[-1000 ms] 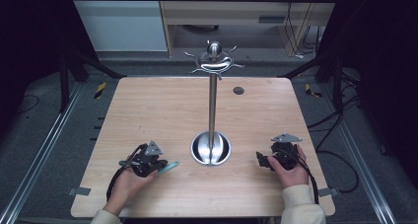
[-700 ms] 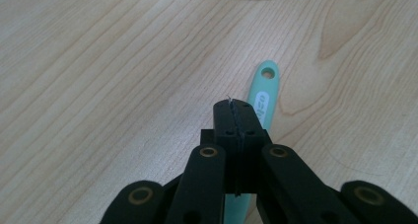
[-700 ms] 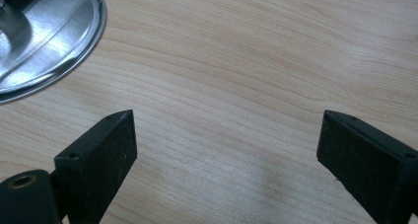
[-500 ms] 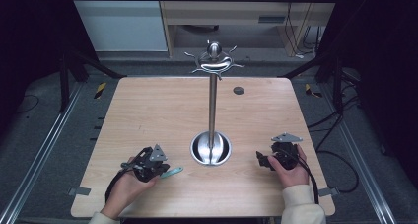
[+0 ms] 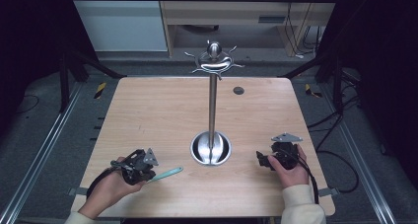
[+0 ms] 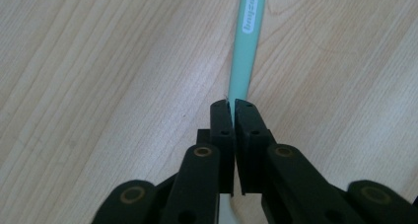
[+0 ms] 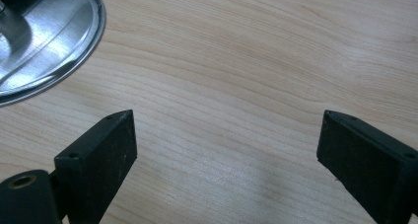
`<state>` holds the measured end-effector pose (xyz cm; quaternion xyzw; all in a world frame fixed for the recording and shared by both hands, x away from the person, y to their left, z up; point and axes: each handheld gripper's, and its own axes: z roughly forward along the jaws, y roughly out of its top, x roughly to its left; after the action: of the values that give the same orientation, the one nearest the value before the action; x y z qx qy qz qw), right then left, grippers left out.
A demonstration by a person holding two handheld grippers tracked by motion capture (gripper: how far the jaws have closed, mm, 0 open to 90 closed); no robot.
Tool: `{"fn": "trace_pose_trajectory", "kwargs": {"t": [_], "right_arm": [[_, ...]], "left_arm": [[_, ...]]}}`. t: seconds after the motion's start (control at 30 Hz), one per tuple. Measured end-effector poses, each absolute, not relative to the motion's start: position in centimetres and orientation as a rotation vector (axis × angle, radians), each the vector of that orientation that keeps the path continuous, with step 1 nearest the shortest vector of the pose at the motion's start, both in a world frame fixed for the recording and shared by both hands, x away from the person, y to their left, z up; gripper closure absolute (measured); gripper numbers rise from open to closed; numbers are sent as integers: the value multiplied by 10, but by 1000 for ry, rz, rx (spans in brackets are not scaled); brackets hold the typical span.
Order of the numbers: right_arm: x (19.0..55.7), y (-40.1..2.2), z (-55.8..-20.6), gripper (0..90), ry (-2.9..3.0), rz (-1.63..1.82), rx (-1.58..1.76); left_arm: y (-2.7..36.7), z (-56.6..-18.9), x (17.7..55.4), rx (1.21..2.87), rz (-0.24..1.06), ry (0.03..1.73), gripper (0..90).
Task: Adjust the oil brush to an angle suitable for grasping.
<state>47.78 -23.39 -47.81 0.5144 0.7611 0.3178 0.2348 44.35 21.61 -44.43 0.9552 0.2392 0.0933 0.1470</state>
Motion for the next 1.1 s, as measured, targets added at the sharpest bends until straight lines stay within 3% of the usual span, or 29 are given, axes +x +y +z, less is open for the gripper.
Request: {"fn": "trace_pose_trajectory", "kwargs": {"t": [0.23, 0.53, 1.1], "right_arm": [[478, -235, -478, 88, 2085, 877, 1410], [477, -235, -477, 87, 2085, 876, 1410], [477, -235, -477, 88, 2086, 879, 1407]], "left_arm": [[214, -447, 447, 2822, 204, 677, 783], [214, -451, 452, 2859, 167, 665, 750], [209, -459, 457, 2917, 135, 638, 759]]}}
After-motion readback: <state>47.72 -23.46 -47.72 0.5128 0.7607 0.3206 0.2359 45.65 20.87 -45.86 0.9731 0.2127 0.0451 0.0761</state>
